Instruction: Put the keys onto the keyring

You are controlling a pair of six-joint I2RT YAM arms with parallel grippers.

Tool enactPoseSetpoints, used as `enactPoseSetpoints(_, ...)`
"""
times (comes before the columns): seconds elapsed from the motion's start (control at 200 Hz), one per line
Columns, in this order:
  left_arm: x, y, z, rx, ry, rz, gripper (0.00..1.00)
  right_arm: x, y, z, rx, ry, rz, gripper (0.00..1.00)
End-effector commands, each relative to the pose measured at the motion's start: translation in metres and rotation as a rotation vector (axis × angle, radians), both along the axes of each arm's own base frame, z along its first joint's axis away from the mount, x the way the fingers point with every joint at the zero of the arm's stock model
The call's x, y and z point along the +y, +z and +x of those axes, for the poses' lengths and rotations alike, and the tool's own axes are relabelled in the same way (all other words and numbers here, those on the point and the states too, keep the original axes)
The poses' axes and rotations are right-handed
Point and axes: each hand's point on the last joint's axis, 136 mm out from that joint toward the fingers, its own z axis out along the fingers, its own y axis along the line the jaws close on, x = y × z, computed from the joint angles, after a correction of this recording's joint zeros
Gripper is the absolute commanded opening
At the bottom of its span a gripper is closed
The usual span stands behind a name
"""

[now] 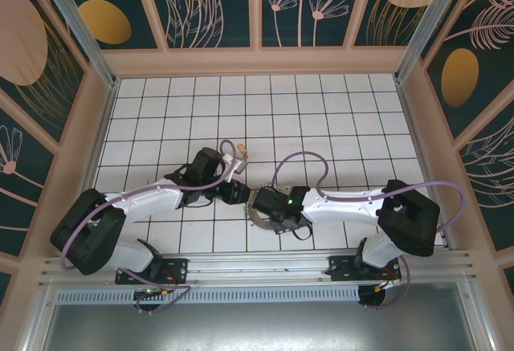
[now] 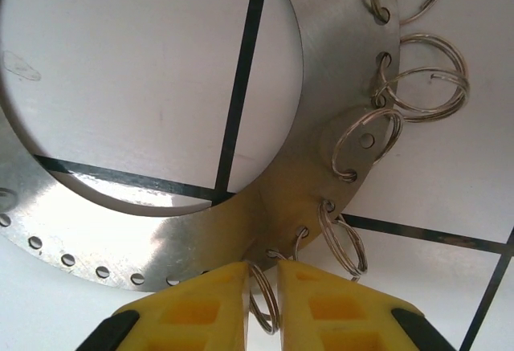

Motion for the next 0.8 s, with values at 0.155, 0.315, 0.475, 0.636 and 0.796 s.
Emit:
enactPoseSetpoints(0.155, 0.000, 0.011, 0.000, -0.037, 0.001, -0.011, 0.24, -0.007, -0.002, -0.003, 0.007, -0.001, 0.003, 0.10)
enactPoseSetpoints(0.315, 0.001, 0.025, 0.003, -0.078, 0.001, -0.019, 0.24, -0.008, 0.007, -0.001, -0.013, 0.012, 0.018, 0.00)
enactPoseSetpoints(0.475, -0.001, 0.059, 0.004, -0.169, -0.012, -0.077, 0.24, 0.016, 0.044, 0.008, -0.140, 0.145, 0.125, 0.00)
enactPoseSetpoints(0.636, -0.004, 0.100, 0.000, -0.267, -0.058, -0.154, 0.23, 0.043, 0.099, 0.013, -0.309, 0.312, 0.269, 0.00)
enactPoseSetpoints(0.796, -0.004, 0.140, -0.009, -0.372, -0.111, -0.211, 0.22, 0.072, 0.176, 0.011, -0.544, 0.471, 0.520, 0.00)
